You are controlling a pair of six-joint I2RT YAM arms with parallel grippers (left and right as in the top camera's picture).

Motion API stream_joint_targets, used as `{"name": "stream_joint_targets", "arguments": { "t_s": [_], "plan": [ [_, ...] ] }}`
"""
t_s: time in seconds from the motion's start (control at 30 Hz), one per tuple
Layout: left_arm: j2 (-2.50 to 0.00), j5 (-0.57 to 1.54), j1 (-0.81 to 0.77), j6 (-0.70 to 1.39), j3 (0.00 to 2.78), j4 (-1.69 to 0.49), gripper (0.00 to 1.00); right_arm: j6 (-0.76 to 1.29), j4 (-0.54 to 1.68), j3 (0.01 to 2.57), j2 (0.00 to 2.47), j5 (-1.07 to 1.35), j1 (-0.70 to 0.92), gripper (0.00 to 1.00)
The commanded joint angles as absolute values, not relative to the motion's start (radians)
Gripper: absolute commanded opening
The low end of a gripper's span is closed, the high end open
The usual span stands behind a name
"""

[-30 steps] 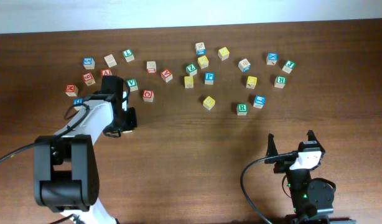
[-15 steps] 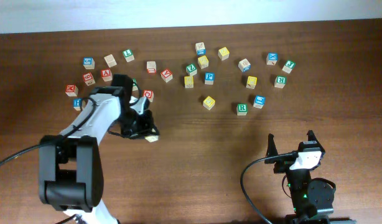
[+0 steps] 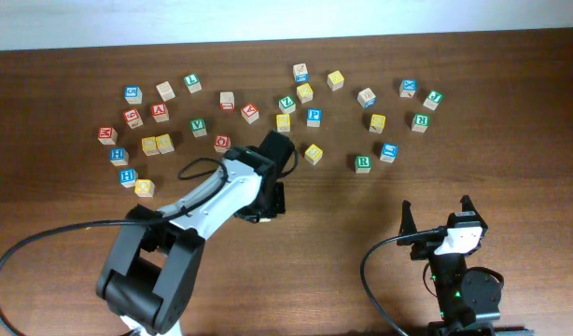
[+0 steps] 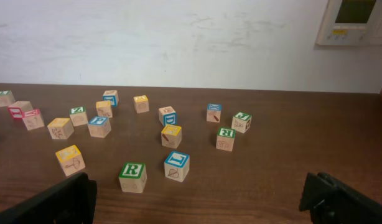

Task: Spell out CVPR
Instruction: 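Carry the C block forward-right and set it down, open left gripper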

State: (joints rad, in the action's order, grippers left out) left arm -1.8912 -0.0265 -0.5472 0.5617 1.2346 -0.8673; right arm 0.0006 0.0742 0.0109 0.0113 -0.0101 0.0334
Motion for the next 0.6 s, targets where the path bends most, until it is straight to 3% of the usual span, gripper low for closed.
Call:
{"name": "stream_joint_targets", "arguments": {
  "t_s": [0.0, 0.2, 0.3, 0.5, 0.57],
  "plan": [
    [-1.899, -0.051, -0.561, 0.614, 1.224, -0.857, 0.25, 0.004, 0.082, 0.006, 0.006, -0.012, 0.038, 0.98],
    [-1.899, -0.094, -0.561, 0.543, 1.159, -0.801, 0.31, 0.004, 0.082, 0.006, 0.006, -0.012, 0.038, 0.98],
    [-1.899, -0.094, -0.561, 0.543, 1.159, -0.782, 0.26, 0.004, 0.082, 0.006, 0.006, -0.012, 0.038, 0.98],
    [-1.899, -0.048, -0.56, 0.451, 1.159, -0.767, 0.27, 0.004, 0.082, 0.006, 0.006, -0.012, 0.038, 0.98],
    [-1.899, -0.048, -0.56, 0.453, 1.159, -0.767, 0.38, 0.004, 0.082, 0.006, 0.006, -0.012, 0.038, 0.98]
  ]
}}
